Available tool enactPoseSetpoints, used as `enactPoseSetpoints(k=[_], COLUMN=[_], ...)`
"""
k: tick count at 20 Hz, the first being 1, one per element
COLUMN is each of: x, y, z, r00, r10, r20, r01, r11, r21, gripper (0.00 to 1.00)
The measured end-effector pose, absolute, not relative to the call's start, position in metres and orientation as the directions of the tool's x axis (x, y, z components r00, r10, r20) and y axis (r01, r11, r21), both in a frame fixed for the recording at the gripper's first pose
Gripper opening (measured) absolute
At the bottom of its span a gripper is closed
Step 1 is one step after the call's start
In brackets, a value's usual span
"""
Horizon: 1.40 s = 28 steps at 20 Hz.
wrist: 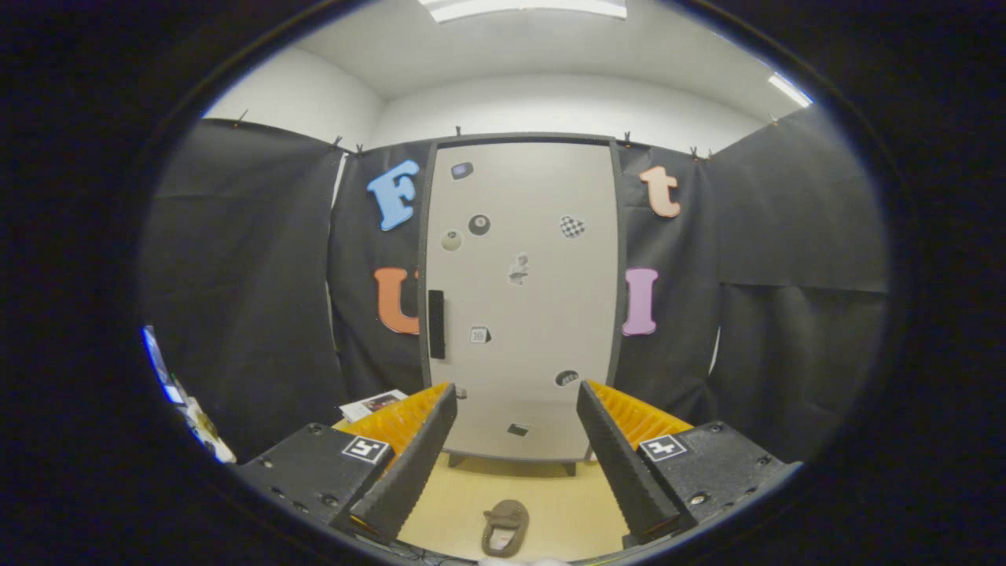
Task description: Open the shoe cabinet door, grab the shoes and put them into the shoe cabinet, then close the shoe cabinet door.
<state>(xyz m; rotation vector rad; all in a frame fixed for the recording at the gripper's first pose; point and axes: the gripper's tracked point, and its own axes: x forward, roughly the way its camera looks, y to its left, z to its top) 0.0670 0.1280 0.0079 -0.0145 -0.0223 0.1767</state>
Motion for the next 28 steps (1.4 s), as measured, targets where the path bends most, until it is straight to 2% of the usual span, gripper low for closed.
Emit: enactPoseSetpoints(k=[6,17,25,27,28], x=[0.138,0.286,0.338,0.344,0.346], y=[0.197,0.274,0.3,0.306,0.308], z=[0.01,0.017,0.005,0.002,0.001], r00=[0.966,0.974,0.974,0.972,0.972], r10=[0.257,0.226,0.211,0.216,0.215], r20=[0.015,-0.014,-0.08,-0.089,-0.093], r01=[-0.257,-0.226,-0.215,-0.22,-0.218], r11=[0.966,0.974,0.976,0.975,0.975], r21=[-0.005,-0.012,-0.047,-0.037,-0.033], gripper=[1.0,1.0,0.94,0.86,0.77])
